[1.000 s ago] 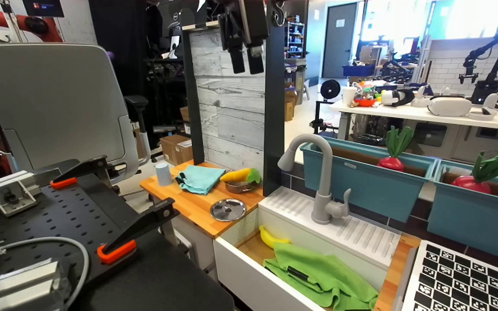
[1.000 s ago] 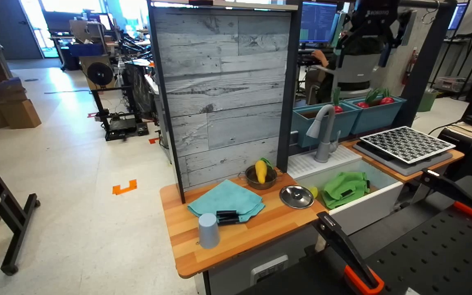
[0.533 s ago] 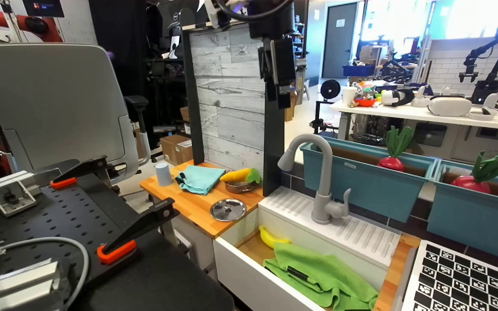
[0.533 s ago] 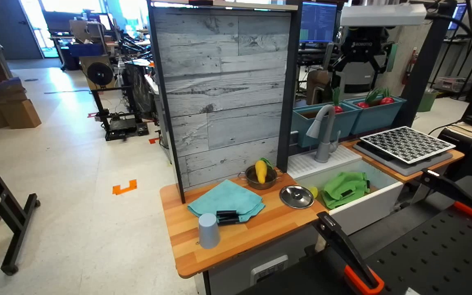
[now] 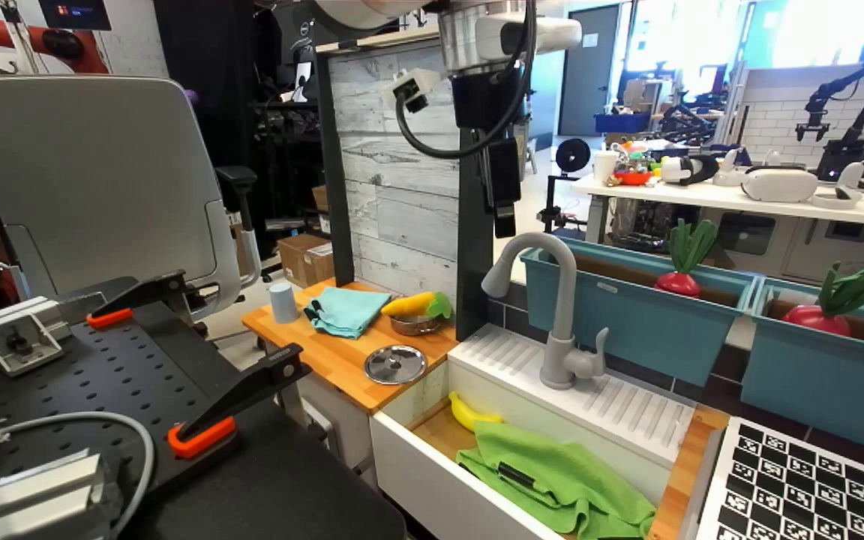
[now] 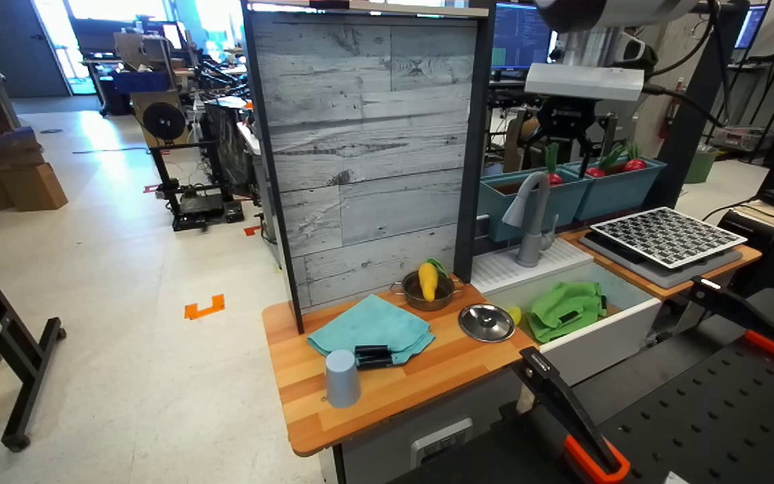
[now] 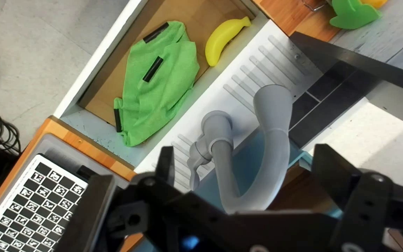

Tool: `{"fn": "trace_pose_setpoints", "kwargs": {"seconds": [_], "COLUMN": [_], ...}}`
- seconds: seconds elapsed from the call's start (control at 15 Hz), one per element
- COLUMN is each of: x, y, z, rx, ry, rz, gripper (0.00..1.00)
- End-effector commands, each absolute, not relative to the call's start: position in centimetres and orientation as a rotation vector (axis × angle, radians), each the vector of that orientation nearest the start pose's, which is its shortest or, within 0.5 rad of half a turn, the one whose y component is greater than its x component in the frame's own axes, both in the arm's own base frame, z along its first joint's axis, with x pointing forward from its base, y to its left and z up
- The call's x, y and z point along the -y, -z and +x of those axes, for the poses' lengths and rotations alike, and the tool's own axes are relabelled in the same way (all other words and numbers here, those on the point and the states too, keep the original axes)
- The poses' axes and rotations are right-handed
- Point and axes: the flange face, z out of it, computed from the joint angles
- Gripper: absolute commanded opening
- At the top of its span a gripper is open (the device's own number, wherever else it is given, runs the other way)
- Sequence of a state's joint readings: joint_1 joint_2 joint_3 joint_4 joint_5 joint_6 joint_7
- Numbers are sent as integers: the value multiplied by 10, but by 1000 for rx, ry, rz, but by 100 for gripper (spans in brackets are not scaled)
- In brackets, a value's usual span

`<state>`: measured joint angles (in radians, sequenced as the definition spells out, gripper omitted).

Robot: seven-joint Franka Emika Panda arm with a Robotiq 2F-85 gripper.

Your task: Turn the tap nozzle to the right

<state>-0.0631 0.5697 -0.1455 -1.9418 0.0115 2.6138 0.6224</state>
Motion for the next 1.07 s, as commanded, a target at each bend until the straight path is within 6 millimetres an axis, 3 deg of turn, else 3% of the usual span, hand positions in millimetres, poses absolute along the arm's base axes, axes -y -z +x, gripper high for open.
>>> {"fn": "trace_pose_setpoints", "kwargs": {"seconds": [0.0, 0.4, 0.53, 0.6, 0.67, 1.0], "x": [127, 128, 129, 129, 129, 124], "y": [-183, -167, -165, -164, -163, -162], "z": [630, 637, 639, 640, 641, 647], "rx": [-1307, -1321, -1321, -1323, -1325, -1311], "ry": [244, 216, 216, 215, 214, 223], "rz": [-2886, -2875, -2876, -2875, -2874, -2880], "gripper": [100, 100, 95, 86, 68, 31]}}
